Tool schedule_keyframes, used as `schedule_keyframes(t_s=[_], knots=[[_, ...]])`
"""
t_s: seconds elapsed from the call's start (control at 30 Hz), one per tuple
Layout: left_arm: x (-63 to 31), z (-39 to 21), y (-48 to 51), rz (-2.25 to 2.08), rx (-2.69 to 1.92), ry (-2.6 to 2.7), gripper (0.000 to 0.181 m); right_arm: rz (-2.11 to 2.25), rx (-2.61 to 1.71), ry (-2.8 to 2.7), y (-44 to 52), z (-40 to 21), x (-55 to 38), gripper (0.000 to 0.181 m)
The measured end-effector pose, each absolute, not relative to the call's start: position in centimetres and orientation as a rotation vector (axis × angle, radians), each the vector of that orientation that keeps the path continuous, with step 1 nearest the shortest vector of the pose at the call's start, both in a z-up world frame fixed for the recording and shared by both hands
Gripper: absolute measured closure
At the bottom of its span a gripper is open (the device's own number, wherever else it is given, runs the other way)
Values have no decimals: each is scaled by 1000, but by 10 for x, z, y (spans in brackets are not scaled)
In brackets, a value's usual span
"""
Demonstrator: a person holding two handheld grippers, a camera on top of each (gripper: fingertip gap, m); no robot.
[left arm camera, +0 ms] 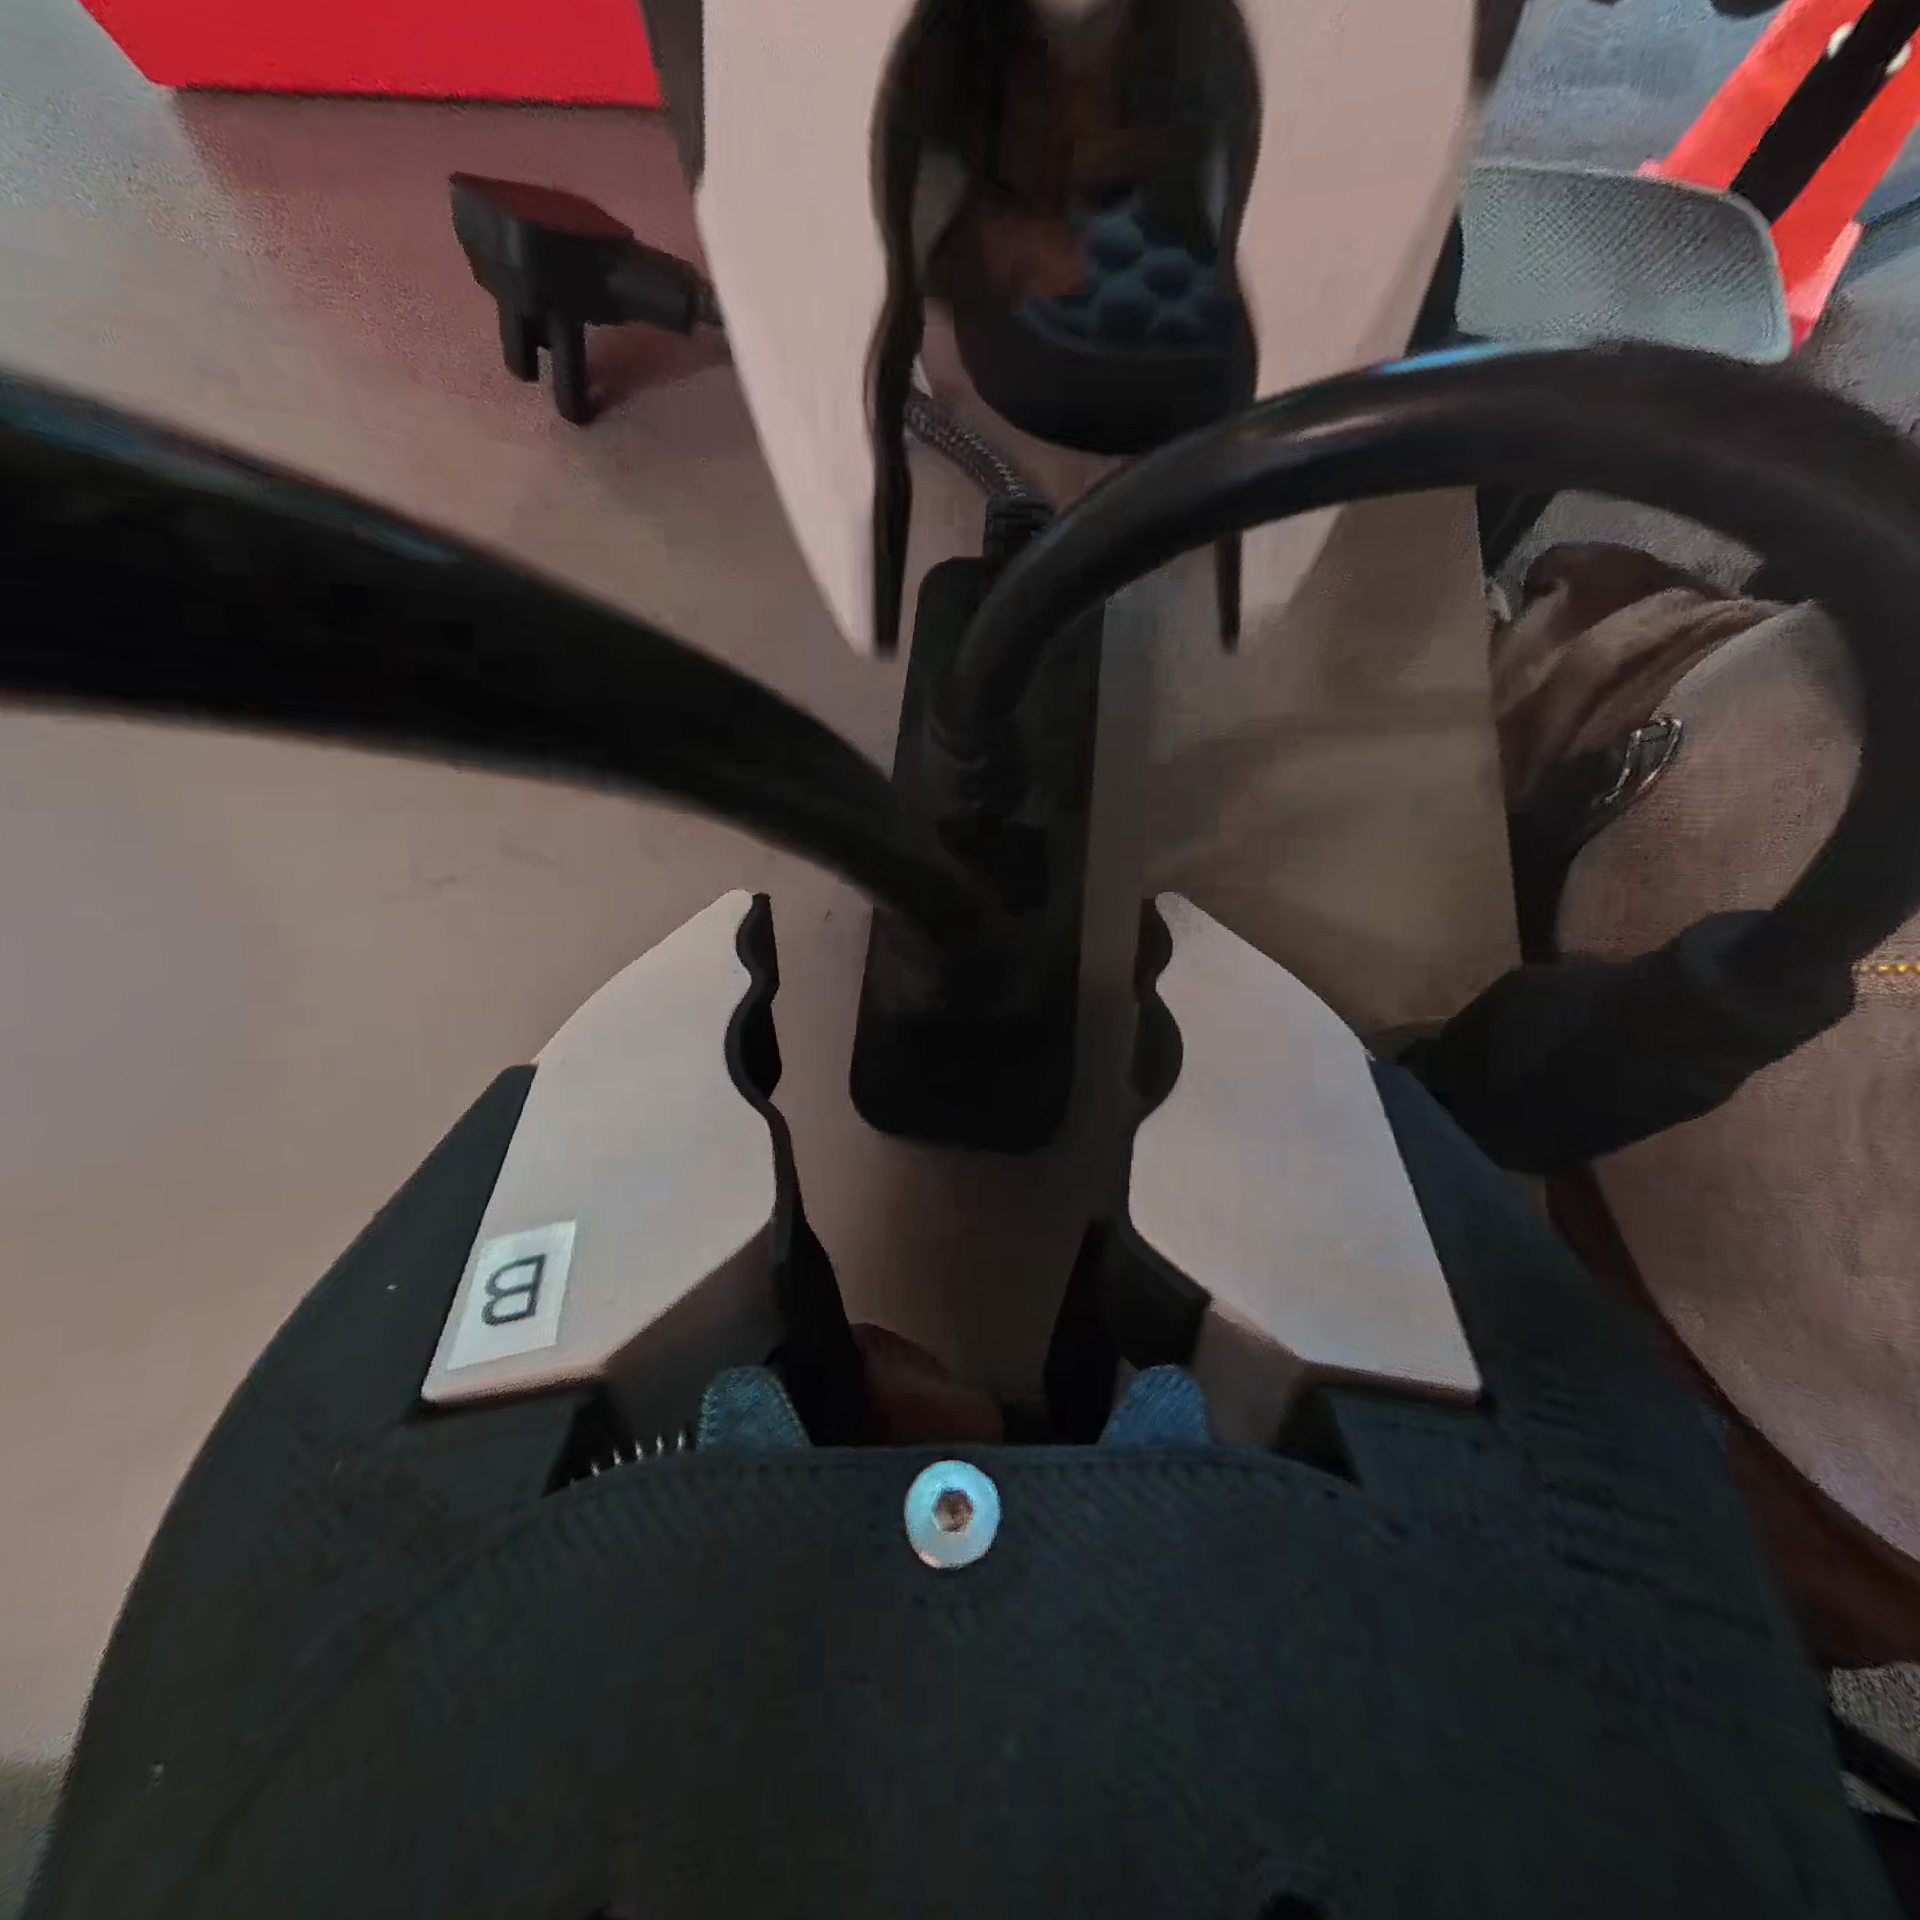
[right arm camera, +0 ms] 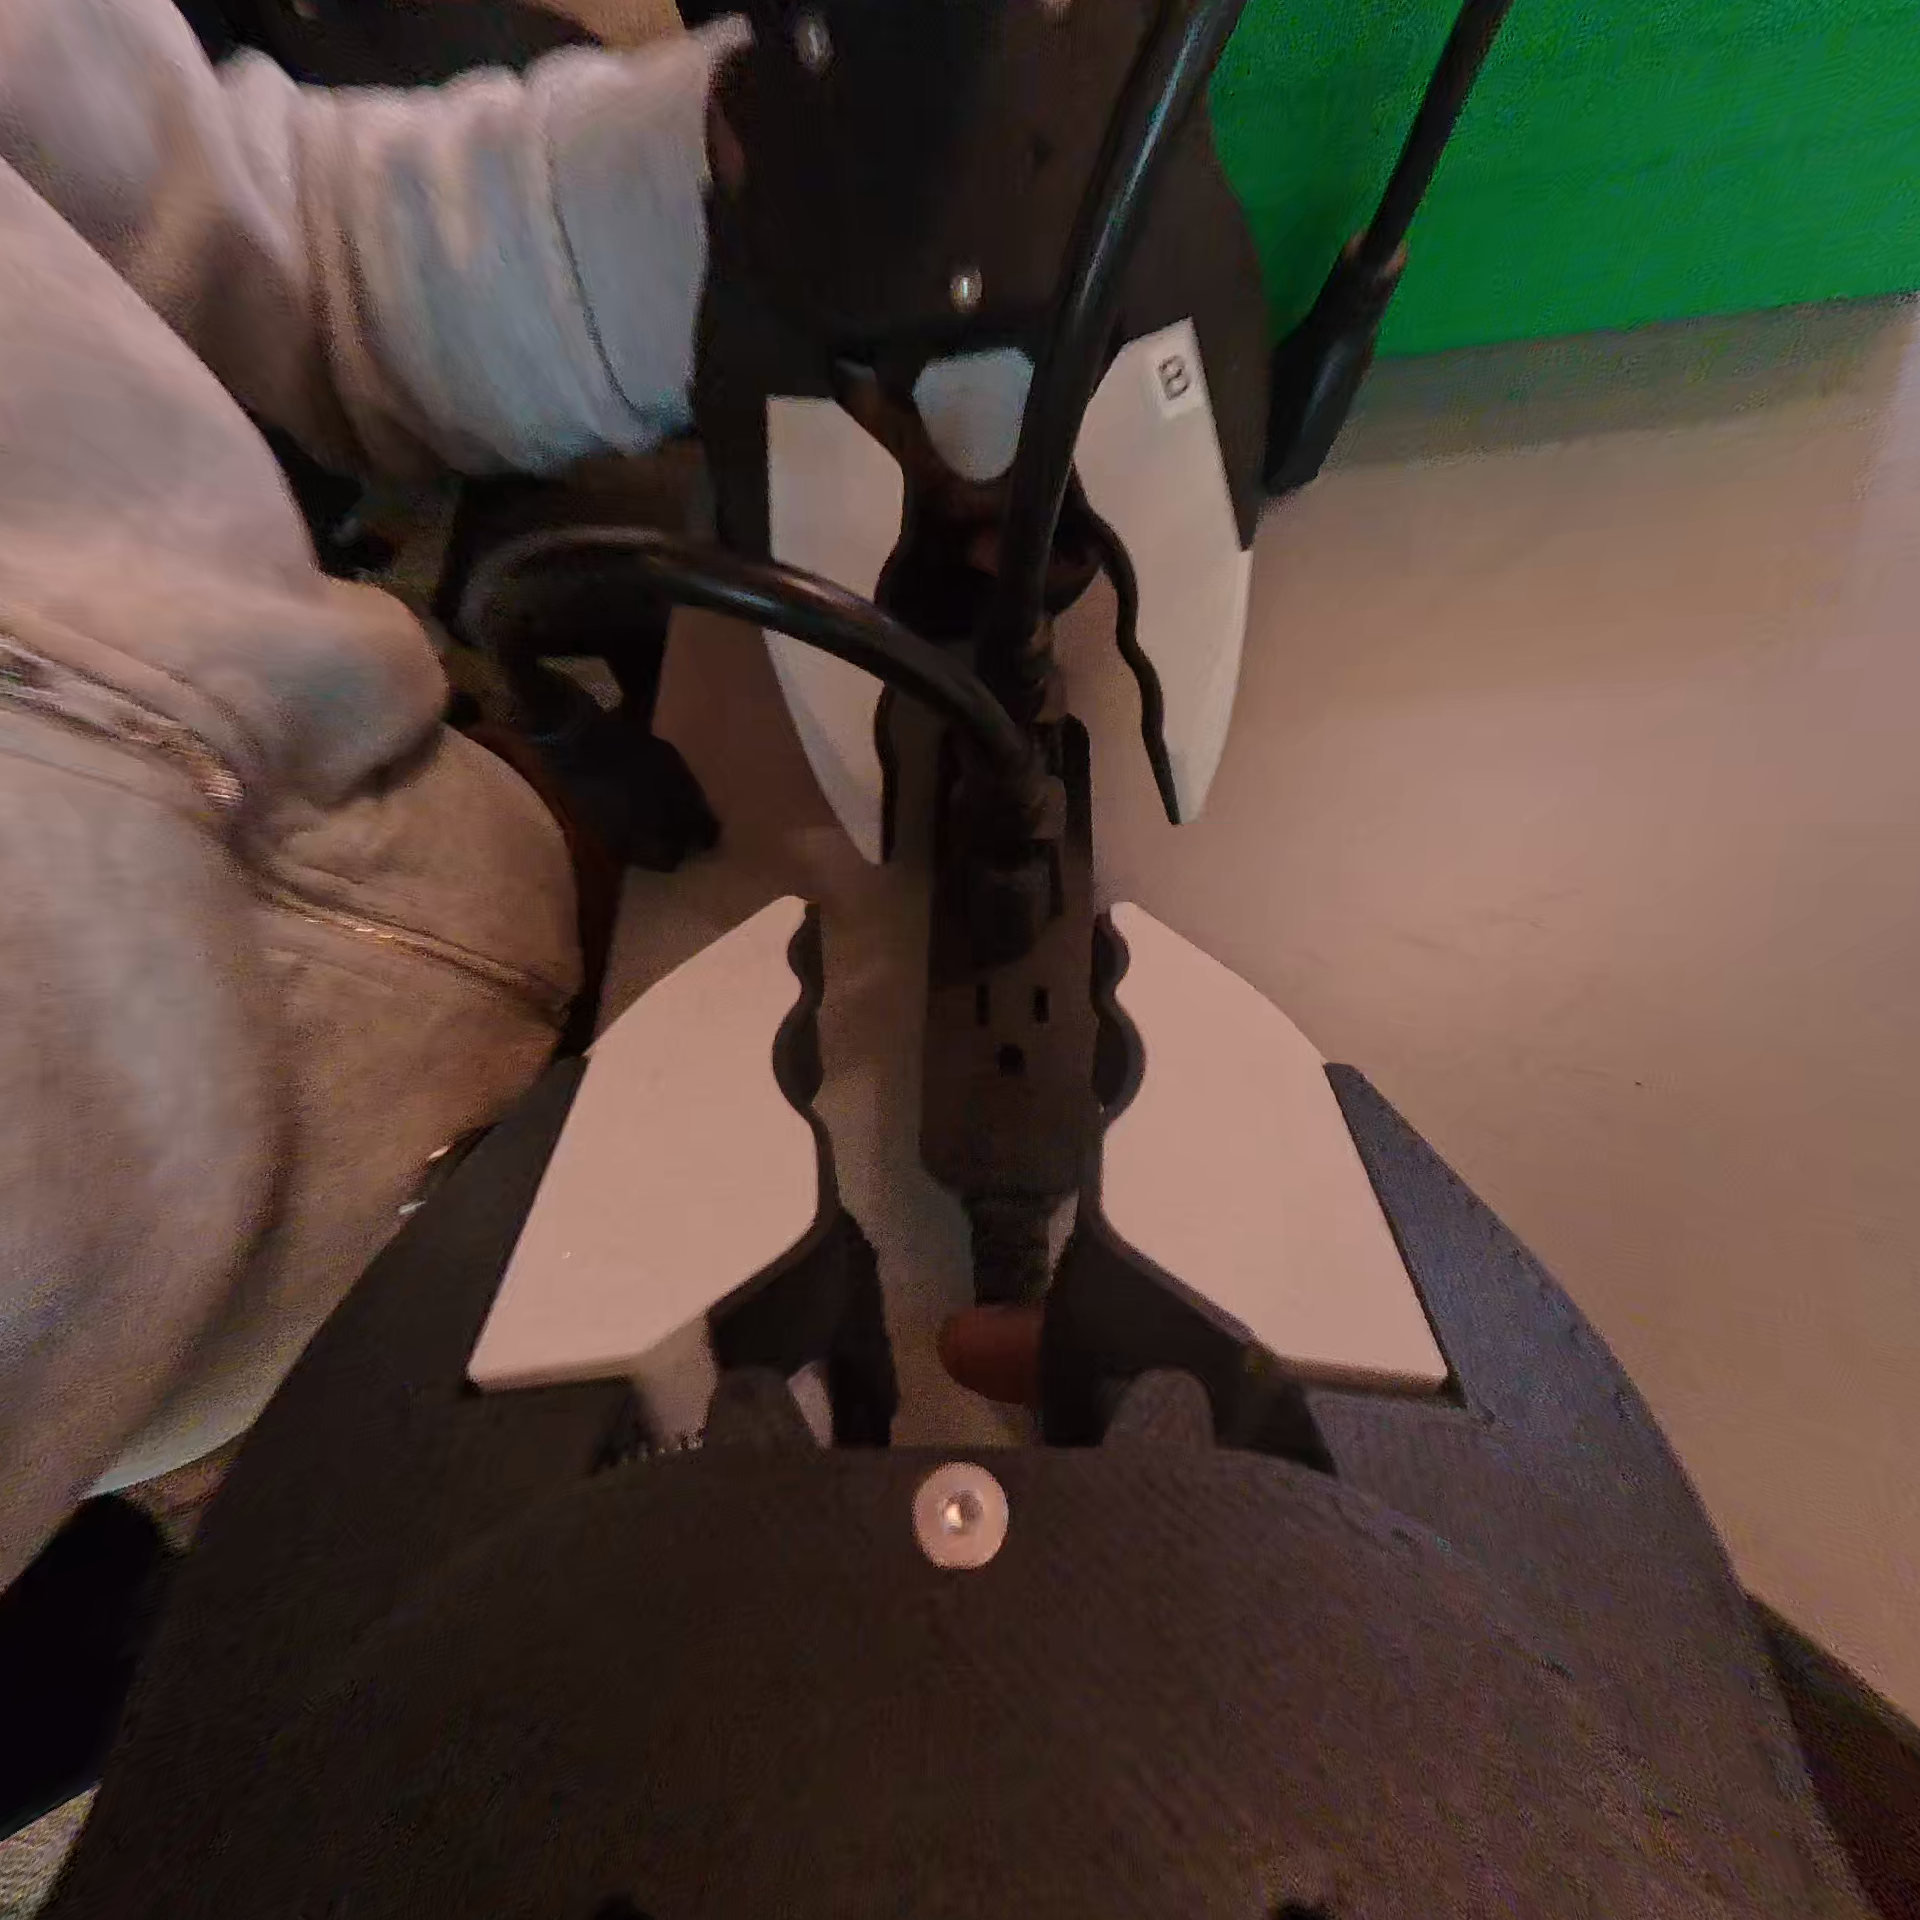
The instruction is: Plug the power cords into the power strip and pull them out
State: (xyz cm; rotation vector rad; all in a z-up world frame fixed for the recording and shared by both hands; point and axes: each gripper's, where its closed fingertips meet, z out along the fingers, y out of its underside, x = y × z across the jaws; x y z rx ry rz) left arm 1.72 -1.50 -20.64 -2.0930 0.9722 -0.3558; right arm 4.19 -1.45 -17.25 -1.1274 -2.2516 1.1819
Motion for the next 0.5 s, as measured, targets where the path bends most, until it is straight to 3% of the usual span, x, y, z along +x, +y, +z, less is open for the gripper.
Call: schedule_keyframes(t_s=[0.5], knots=[[18,-222,-18,-344,-2187,1025,130,1101,-972,-2229,-24,-201,15,155]])
